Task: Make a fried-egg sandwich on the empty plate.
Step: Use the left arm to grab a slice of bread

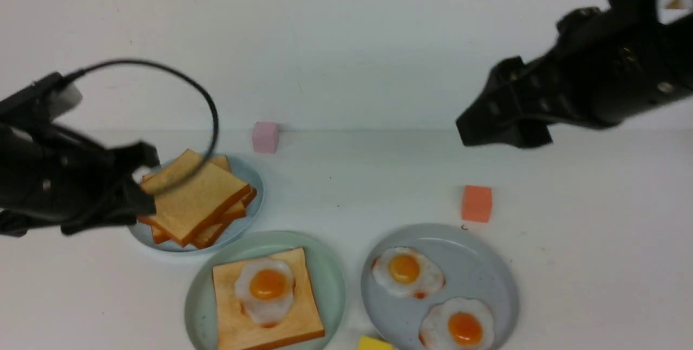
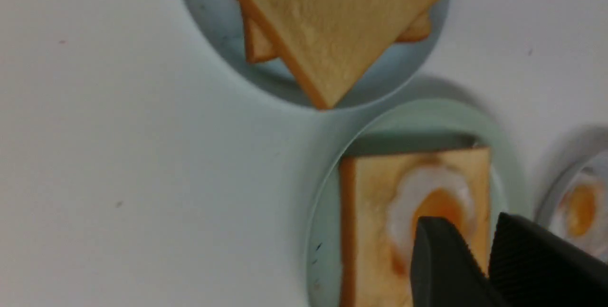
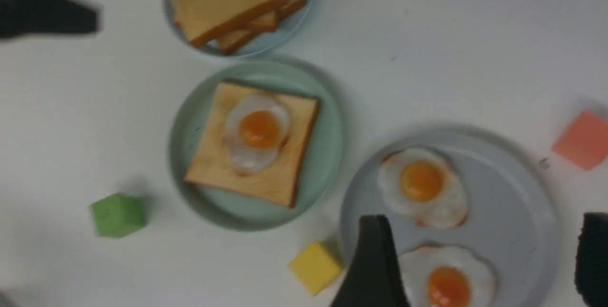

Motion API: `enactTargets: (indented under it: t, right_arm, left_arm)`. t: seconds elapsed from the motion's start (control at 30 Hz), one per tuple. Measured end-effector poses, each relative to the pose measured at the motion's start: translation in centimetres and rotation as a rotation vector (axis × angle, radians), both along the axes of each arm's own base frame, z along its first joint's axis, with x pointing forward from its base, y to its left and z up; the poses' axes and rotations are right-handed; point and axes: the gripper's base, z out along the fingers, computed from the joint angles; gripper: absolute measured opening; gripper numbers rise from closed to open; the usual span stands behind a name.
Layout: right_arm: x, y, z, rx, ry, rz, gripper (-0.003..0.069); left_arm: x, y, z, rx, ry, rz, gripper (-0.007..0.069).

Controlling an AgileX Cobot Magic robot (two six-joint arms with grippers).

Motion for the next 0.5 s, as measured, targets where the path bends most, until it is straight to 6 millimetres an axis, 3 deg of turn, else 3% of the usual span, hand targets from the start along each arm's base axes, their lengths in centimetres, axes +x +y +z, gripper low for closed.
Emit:
enactTargets:
  t: [0.23,0.5]
  right_arm:
    - [-2.3,-0.6,-3.2,0.002,0.035,0.084,0.0539]
    - [-3.1,-1.0,-2.8,0.002,0.001,0.108,0.0539]
  left_arm:
    - [3.4,3.2,-3.6,-0.067,0.018,0.182,0.0323]
    - [5.8,4.3,-7.8,-0.024,0.034,0.272,0.0359]
